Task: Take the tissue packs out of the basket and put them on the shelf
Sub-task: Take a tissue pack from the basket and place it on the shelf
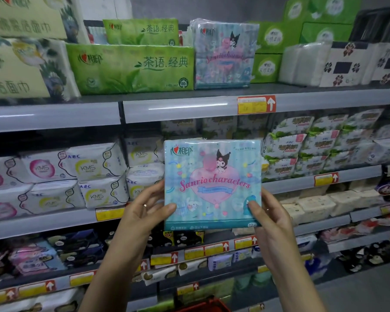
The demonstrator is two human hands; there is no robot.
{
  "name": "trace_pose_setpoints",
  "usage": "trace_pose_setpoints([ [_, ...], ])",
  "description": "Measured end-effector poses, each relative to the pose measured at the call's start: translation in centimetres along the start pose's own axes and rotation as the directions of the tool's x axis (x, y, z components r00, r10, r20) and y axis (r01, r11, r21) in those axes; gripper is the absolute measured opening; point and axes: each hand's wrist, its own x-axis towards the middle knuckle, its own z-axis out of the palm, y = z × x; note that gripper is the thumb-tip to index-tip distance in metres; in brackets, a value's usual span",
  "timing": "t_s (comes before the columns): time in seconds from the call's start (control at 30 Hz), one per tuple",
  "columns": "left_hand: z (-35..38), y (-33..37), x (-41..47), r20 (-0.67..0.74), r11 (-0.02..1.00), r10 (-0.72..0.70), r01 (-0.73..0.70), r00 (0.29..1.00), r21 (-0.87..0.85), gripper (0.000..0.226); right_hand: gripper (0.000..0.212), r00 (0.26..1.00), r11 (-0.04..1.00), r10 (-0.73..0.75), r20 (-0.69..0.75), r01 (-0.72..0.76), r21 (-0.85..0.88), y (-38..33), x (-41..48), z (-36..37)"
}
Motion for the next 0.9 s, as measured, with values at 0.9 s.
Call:
trace_pose_setpoints([
  [0.9,7.3,-1.7,5.9,-0.113,0.996,0.051,-0.059,0.992,-0.062,0.077,0.098,0.995,0.999,0.050,0.091,-0.052,0.017,-1.8,8.9,-6.8],
])
